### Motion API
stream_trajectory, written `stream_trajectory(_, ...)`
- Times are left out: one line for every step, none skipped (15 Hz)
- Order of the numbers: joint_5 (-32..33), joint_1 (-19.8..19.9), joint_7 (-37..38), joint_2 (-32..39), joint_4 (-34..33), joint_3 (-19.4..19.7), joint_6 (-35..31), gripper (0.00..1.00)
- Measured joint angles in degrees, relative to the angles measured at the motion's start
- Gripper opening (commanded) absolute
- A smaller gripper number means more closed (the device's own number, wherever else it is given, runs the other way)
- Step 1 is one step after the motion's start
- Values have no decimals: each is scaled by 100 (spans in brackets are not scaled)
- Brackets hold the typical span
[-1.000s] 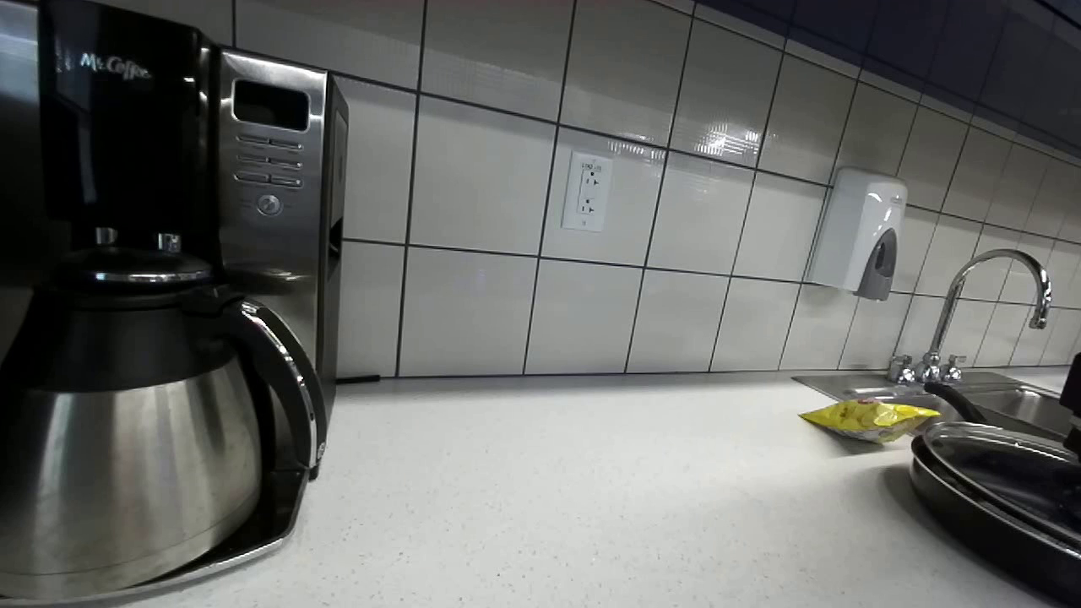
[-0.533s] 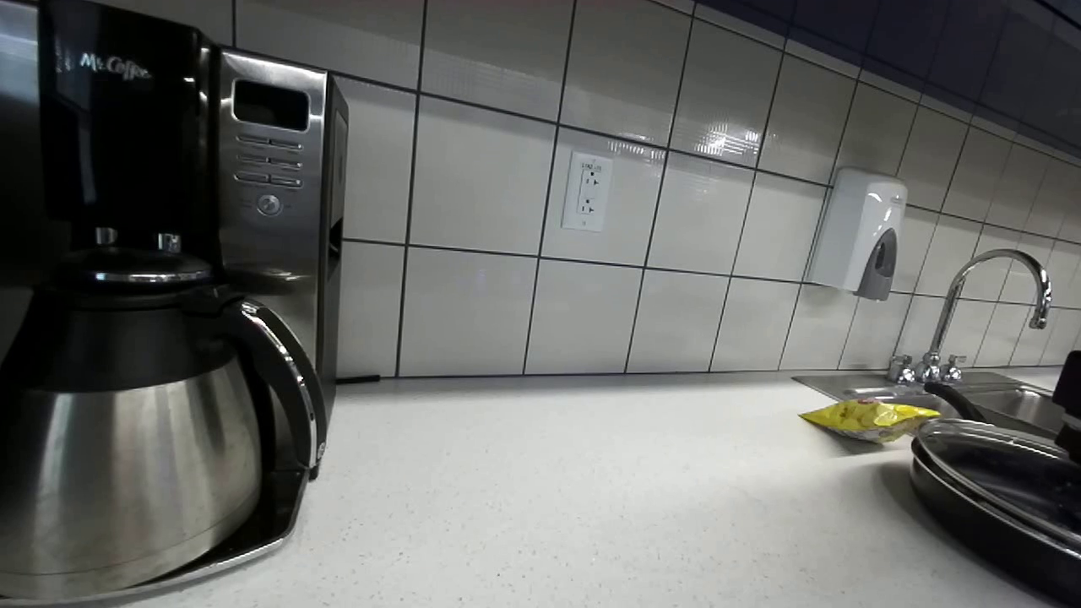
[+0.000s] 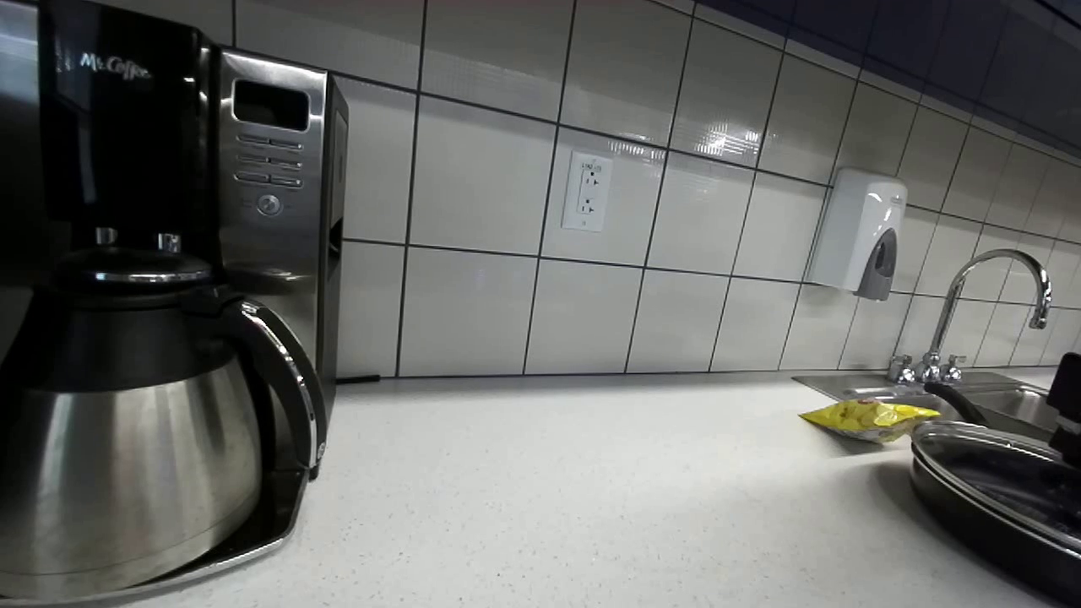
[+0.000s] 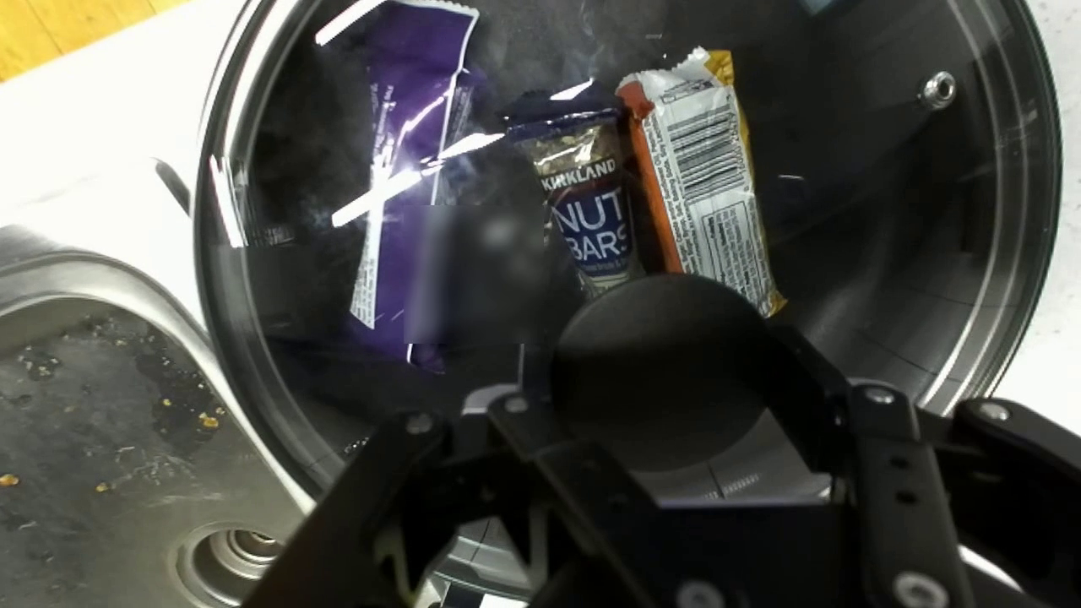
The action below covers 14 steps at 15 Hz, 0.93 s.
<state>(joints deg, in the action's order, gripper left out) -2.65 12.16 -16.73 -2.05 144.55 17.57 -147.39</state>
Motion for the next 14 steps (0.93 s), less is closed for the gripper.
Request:
stream_trajectory(0, 1, 0, 0, 0, 0, 0, 39)
stream_trajectory(0, 2, 0, 0, 0, 0, 0, 39)
stream_trajectory(0, 3, 0, 2, 0, 1, 0, 39)
stream_trajectory(0, 4, 0, 3, 0, 4, 0, 39)
stream_trajectory(0, 6, 0, 5, 0, 7, 0, 39)
stream_trajectory(1, 11, 0, 7, 0, 10, -1, 39)
stream_trajectory(1, 17, 0, 7, 0, 11, -1, 39)
stream_trajectory(2, 23, 0, 7, 0, 13, -1, 39)
stream_trajectory(2, 27, 0, 7, 0, 15, -1, 39)
stream_trajectory(2, 30, 0, 7, 0, 17, -1, 39)
stream_trajectory(2, 32, 0, 7, 0, 17, -1, 86)
stream_trajectory(2, 33, 0, 7, 0, 17, -1, 90)
stream_trajectory(2, 33, 0, 9, 0, 17, -1, 96)
stream_trajectory(2, 33, 0, 4, -13, 17, -4, 99)
